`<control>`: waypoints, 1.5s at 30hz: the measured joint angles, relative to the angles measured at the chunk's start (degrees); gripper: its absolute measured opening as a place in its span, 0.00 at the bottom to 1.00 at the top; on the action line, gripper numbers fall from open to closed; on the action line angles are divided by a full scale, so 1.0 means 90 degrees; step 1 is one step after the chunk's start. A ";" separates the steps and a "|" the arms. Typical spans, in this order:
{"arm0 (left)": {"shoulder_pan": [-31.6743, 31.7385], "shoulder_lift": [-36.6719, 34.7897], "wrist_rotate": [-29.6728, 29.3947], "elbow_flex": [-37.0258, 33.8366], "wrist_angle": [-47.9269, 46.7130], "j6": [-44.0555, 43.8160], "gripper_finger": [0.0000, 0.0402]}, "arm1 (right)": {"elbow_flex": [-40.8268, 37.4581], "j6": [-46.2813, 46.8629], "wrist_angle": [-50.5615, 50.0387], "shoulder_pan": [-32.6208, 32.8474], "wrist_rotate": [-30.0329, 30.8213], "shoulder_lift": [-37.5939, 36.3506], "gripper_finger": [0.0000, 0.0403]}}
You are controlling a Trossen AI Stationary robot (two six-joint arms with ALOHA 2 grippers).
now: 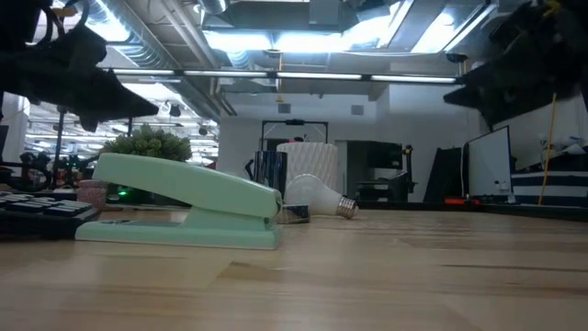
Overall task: Screw lightbulb
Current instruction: Return to Home Position
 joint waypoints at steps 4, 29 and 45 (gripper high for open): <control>0.0000 -0.0386 0.0000 -0.0002 0.0001 -0.0011 0.00 | 0.0000 0.0000 0.0002 0.0001 0.0000 -0.0324 0.66; 0.0000 -0.1559 0.0000 -0.0004 -0.0002 -0.0014 0.00 | 0.0005 0.0000 -0.0100 0.0000 -0.0002 -0.1605 0.66; 0.0000 -0.1528 -0.0002 -0.0004 -0.0005 -0.0014 0.00 | -0.0049 0.0002 -0.0138 0.0000 -0.0002 -0.2392 0.66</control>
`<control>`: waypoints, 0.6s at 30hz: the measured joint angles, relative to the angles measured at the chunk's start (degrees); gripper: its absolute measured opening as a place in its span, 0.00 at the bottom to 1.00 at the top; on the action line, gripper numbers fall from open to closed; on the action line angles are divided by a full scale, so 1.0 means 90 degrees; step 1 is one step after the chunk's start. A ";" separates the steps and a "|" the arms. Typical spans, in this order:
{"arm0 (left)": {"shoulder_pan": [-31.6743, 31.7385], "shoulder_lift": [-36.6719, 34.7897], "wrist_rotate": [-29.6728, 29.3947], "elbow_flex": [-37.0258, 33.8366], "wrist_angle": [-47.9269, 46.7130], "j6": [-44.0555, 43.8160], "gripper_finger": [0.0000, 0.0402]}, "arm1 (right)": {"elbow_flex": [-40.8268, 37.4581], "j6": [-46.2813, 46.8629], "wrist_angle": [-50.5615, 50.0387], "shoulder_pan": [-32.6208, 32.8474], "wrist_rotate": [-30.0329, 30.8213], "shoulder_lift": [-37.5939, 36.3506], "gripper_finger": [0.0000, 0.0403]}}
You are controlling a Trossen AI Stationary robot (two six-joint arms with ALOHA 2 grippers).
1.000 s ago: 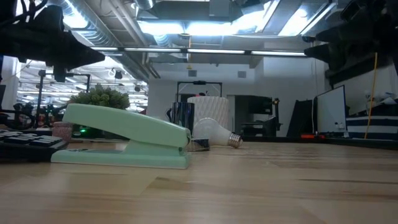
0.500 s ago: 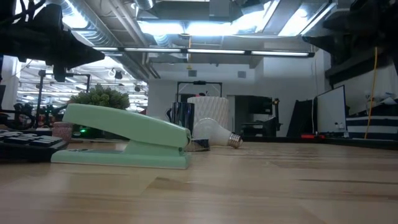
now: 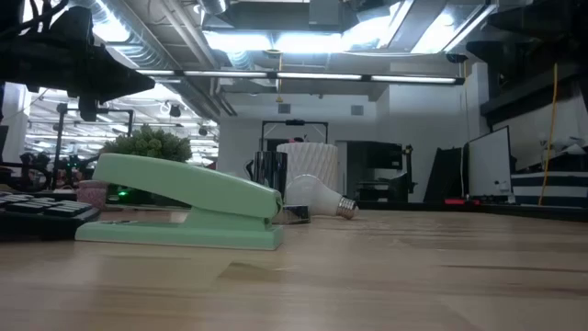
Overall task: Screw lightbulb
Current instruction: Return to Home Position
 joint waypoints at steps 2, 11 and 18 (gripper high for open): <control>0.0000 0.0000 0.0002 0.0000 0.0000 0.0000 0.00 | -0.0118 -0.0001 0.0132 0.0000 0.0000 -0.0047 0.66; -0.0001 0.0009 0.0002 0.0000 0.0003 0.0000 0.00 | -0.1081 -0.0003 0.0386 0.0000 -0.0014 -0.0019 0.66; -0.0002 0.0000 0.0001 0.0000 -0.0007 -0.0001 0.00 | -0.1126 -0.0004 0.0502 0.0000 -0.0012 0.0343 0.66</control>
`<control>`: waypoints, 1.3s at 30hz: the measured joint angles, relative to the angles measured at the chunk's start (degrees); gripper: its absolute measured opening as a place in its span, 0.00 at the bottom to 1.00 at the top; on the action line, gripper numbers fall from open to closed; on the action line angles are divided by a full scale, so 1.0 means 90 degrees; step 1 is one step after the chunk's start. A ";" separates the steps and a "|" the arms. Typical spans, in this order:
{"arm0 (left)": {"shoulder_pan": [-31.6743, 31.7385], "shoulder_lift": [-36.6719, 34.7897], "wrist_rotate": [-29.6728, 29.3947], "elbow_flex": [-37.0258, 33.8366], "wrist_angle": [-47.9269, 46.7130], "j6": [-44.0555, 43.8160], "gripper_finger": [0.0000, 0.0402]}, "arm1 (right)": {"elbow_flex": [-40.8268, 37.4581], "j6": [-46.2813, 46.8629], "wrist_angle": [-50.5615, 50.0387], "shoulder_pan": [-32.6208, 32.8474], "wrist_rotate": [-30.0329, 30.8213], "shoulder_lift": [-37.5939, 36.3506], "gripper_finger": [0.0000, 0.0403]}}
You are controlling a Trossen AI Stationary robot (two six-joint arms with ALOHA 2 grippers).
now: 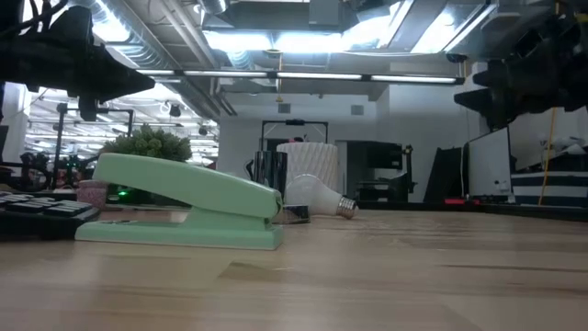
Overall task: Screw lightbulb
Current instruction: Return to Home Position
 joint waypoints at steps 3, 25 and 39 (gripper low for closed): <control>0.0000 0.0000 -0.0001 0.0000 0.0002 -0.0001 0.00 | -0.0002 0.0000 -0.0014 0.0002 0.0005 0.0004 0.66; 0.0000 0.0002 0.0001 0.0002 -0.0003 0.0001 0.00 | -0.0022 -0.1494 0.0113 0.0002 0.0582 -0.0388 0.66; 0.0001 0.0002 0.0001 0.0002 -0.0011 0.0001 0.00 | -0.0027 -0.1498 0.0100 0.0002 0.0726 -0.0389 0.66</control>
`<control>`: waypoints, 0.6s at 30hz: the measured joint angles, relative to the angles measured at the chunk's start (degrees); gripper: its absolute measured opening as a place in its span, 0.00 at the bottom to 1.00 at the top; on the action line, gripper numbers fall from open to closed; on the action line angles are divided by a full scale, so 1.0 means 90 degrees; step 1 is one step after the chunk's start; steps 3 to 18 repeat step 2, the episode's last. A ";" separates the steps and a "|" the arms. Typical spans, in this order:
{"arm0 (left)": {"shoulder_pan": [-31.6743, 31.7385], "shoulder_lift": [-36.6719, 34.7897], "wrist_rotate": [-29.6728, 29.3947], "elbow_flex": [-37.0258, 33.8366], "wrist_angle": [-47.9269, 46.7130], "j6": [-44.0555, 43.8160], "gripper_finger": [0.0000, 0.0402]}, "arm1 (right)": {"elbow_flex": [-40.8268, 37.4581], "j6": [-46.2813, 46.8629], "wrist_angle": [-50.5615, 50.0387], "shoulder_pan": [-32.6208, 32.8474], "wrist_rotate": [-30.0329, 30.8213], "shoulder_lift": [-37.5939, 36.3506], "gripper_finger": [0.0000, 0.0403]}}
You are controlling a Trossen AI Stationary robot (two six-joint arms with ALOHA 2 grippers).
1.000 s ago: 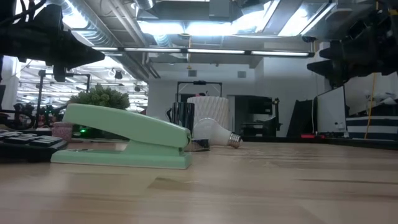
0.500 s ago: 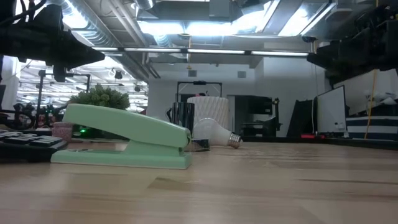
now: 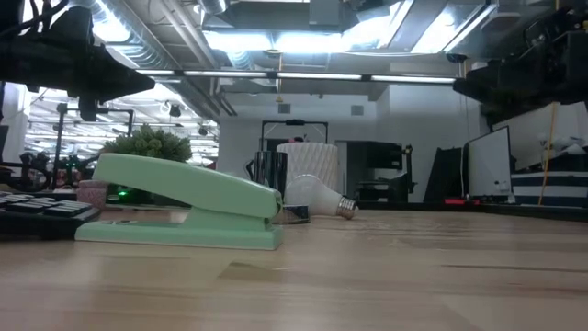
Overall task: Screw lightbulb
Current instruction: Return to Home Position
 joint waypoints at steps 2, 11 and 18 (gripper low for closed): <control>-0.0001 0.0000 0.0000 0.0000 -0.0001 0.0000 0.00 | 0.0000 0.0000 -0.0002 0.0000 0.0000 -0.0002 0.66; -0.0001 0.0000 0.0000 0.0000 -0.0001 0.0000 0.00 | 0.0000 0.0000 -0.0002 0.0000 0.0000 -0.0002 0.66; -0.0001 0.0000 0.0000 0.0000 -0.0001 0.0000 0.00 | 0.0000 0.0000 -0.0002 0.0000 0.0000 -0.0002 0.66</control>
